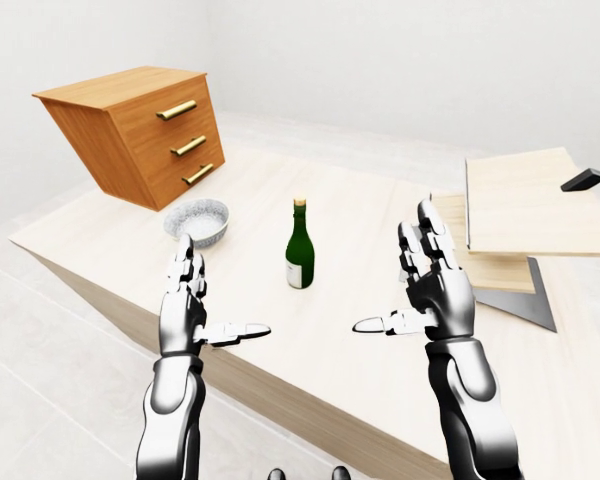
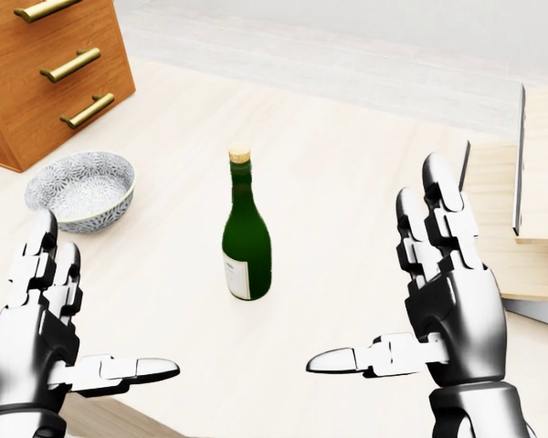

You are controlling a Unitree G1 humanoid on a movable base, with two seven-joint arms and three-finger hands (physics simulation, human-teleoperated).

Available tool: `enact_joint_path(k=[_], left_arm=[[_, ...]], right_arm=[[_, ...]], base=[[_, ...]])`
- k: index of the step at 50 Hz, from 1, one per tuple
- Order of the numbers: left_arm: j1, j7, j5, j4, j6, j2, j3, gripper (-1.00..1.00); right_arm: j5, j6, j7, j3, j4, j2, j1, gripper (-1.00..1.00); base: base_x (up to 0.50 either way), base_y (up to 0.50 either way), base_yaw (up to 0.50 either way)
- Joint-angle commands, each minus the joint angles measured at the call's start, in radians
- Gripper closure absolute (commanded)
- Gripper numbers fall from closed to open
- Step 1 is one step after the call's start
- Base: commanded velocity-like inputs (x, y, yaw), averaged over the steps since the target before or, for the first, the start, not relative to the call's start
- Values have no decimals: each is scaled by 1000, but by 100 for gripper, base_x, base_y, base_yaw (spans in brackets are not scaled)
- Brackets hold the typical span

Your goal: Put the wine bottle on the wine rack.

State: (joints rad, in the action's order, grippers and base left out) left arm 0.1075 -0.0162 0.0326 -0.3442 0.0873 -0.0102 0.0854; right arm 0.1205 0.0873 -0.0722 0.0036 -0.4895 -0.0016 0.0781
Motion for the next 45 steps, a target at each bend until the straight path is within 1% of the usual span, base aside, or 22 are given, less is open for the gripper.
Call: enact_joint_path(k=[1, 6, 24, 32, 39, 45], left_arm=[[3, 2, 0, 1, 0, 1, -2, -100], [1, 2, 0, 5, 0, 1, -2, -100], [2, -6, 14, 27, 0, -1, 4, -100], [1, -6, 14, 33, 0, -2, 5, -100], [-3, -7, 16, 62, 0, -8, 21, -100], [2, -14, 22, 89, 0, -14, 42, -100]], right_arm=[[1, 0, 3, 1, 6, -1, -3, -100], [-5, 0, 7, 2, 17, -1, -7, -100], [-20, 0, 7, 16, 26, -2, -12, -100], [-50, 0, -1, 42, 30, -2, -7, -100], [-65, 0, 7, 43, 33, -1, -43, -100], [-76, 0, 19, 40, 39, 2, -114, -100]], base=[[38, 4, 0], [36, 5, 0], [0, 0, 0], [0, 0, 0], [0, 0, 0], [0, 0, 0]])
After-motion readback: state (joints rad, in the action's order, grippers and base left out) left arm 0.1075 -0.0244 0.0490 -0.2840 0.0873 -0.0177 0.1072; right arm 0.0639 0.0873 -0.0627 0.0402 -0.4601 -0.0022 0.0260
